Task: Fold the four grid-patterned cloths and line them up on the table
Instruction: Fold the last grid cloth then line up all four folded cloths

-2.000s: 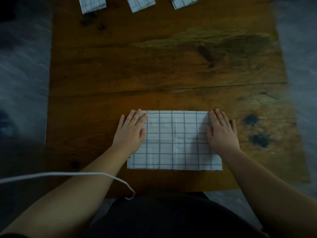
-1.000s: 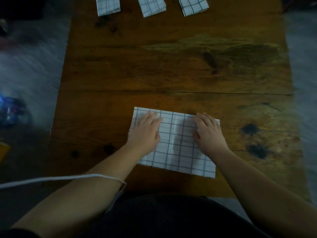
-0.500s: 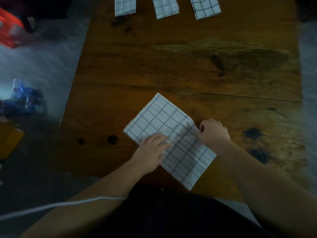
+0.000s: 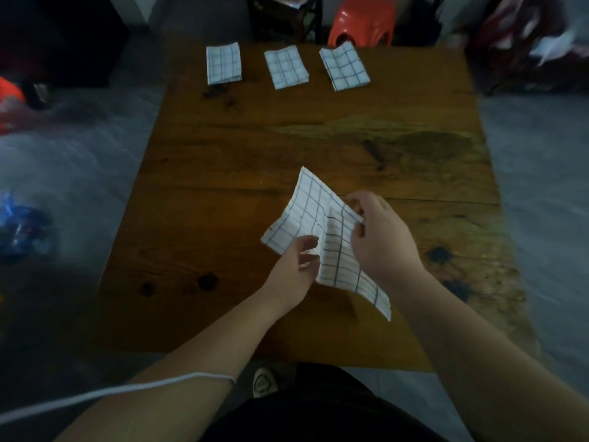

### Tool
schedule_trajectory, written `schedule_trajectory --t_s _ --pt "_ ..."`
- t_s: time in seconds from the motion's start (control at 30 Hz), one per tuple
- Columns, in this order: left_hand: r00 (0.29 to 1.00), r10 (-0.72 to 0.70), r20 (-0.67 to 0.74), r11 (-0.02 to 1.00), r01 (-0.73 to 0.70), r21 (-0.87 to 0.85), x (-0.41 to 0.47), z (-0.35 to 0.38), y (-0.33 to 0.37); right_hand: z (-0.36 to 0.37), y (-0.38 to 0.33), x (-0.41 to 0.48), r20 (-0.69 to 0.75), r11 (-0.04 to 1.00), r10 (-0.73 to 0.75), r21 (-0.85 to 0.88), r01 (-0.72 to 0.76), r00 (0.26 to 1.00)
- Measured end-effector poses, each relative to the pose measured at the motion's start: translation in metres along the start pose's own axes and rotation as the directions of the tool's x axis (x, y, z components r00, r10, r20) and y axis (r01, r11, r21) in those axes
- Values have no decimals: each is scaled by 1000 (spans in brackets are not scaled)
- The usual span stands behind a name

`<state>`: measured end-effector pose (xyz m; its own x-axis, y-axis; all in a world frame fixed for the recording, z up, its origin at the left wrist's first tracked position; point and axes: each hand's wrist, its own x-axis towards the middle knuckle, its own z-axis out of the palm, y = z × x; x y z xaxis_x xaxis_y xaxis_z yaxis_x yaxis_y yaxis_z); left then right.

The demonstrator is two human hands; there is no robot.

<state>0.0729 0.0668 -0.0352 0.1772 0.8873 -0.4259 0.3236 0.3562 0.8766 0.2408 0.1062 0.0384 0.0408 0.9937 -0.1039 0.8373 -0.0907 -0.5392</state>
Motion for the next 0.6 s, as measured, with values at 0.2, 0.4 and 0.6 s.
schedule_trajectory --t_s 0.2,0.4,0.6 --pt "985 -161 68 791 170 -588 -34 -27 -6 58 -33 -60 238 989 -123 111 99 963" --pt "920 -393 -9 763 321 -561 -61 -47 -75 135 -43 -100 413 983 -104 181 30 905" --pt "879 -456 -139 840 374 -394 -82 -72 -128 177 -25 -124 493 985 -107 169 26 864"
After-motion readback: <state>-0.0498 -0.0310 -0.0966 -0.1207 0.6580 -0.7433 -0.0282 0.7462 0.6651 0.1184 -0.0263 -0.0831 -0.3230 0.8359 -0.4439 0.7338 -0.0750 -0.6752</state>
